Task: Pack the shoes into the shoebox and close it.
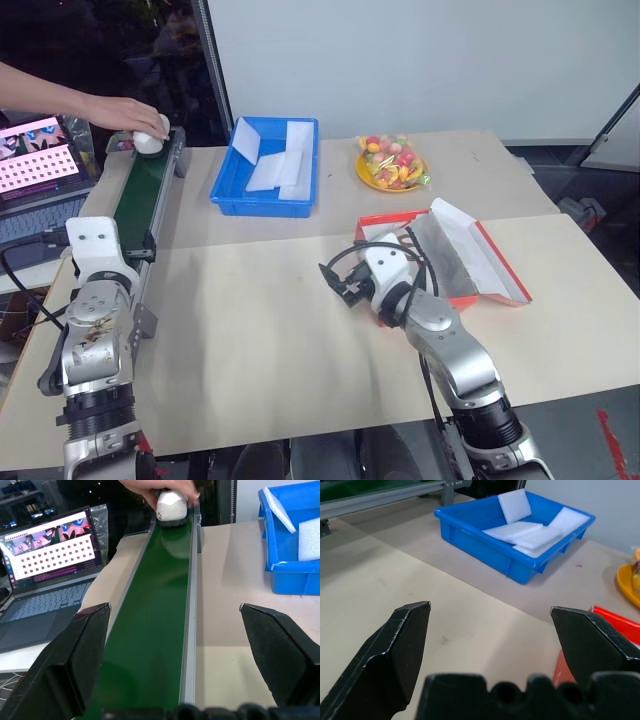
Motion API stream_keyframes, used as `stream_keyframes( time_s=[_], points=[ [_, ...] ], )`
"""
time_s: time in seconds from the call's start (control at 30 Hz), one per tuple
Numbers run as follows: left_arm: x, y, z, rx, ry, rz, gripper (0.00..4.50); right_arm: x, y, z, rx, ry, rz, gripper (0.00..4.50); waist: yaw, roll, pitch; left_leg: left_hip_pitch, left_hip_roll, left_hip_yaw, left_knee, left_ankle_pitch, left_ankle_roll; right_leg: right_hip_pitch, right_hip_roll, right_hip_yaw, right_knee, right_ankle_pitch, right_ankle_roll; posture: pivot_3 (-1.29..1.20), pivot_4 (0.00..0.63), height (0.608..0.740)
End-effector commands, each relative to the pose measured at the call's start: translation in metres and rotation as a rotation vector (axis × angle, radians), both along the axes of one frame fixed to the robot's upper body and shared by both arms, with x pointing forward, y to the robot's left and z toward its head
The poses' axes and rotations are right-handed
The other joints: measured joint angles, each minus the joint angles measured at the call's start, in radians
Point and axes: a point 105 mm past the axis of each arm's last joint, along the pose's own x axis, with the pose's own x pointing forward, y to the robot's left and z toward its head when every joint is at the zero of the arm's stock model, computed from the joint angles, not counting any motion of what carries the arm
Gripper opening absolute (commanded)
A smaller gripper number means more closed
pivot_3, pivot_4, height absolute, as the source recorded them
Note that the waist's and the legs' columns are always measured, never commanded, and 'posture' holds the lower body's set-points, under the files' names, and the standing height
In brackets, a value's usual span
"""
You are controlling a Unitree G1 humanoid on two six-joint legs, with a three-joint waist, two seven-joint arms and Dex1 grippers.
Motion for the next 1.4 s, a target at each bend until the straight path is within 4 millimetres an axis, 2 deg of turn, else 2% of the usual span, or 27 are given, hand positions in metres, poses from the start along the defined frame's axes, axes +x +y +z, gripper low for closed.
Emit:
stream_keyframes(
  time_s=[0.03, 0.27, 0.53, 0.63, 0.77, 0.9, 1.3, 1.4],
  points=[
    [-0.003, 0.007, 0.008, 0.014, -0.021, 0.009, 4.43, -0.001, 0.002, 0.013, -0.009, -0.073, 0.032, 4.50, 0.000, 0.000, 0.000, 0.000, 0.000, 0.000, 0.000, 0.000, 0.000, 0.000, 0.000, 0.000, 0.000, 0.000, 0.000, 0.00, 0.150, 0.740],
    [-0.006, 0.021, 0.003, 0.033, 0.031, 0.067, 4.43, 0.001, 0.004, 0.011, -0.041, -0.052, 0.050, 4.50, -0.003, 0.000, 0.000, 0.000, 0.000, 0.000, 0.000, 0.000, 0.000, 0.000, 0.000, 0.000, 0.000, 0.000, 0.000, 0.00, 0.150, 0.740],
    [-0.004, 0.020, 0.002, 0.028, 0.037, 0.059, 4.43, 0.002, 0.004, 0.014, -0.044, -0.065, 0.056, 4.50, 0.000, -0.001, 0.000, 0.000, 0.000, 0.000, -0.001, 0.000, 0.000, 0.000, 0.000, 0.000, -0.001, 0.000, 0.000, 0.00, 0.150, 0.740],
    [-0.005, 0.020, 0.002, 0.022, 0.035, 0.061, 4.43, -0.004, 0.012, 0.020, -0.024, -0.082, 0.113, 4.50, -0.001, -0.001, 0.000, 0.000, 0.000, 0.000, -0.001, 0.000, 0.000, -0.001, 0.000, 0.000, -0.001, 0.000, 0.000, 0.00, 0.150, 0.740],
    [-0.004, 0.020, 0.003, 0.024, 0.032, 0.059, 4.43, -0.026, 0.035, 0.024, -0.013, -0.113, 0.299, 4.50, -0.003, -0.001, 0.000, 0.000, 0.001, 0.000, -0.002, 0.000, 0.000, -0.001, 0.000, 0.000, -0.001, 0.000, 0.000, 0.00, 0.150, 0.740],
    [-0.003, 0.020, 0.004, 0.023, 0.029, 0.061, 4.43, -0.035, 0.044, 0.023, -0.007, -0.093, 0.429, 4.50, -0.001, -0.002, 0.000, 0.000, 0.001, 0.000, -0.003, 0.000, 0.000, -0.001, 0.000, 0.000, -0.002, 0.000, 0.000, 0.00, 0.150, 0.740],
    [-0.007, 0.026, 0.005, 0.021, 0.032, 0.083, 4.43, -0.043, 0.048, 0.024, -0.023, -0.073, 0.564, 4.50, -0.001, -0.002, 0.000, 0.000, 0.001, 0.000, -0.003, 0.000, -0.001, -0.001, 0.000, -0.001, -0.002, 0.000, 0.000, 0.00, 0.150, 0.740],
    [-0.014, 0.039, 0.001, 0.004, 0.046, 0.141, 4.43, -0.042, 0.048, 0.024, -0.020, -0.069, 0.563, 4.50, -0.002, -0.002, 0.000, 0.000, 0.001, 0.000, -0.004, 0.000, -0.001, -0.001, 0.000, -0.001, -0.002, 0.000, 0.000, 0.00, 0.150, 0.740]
  ],
)
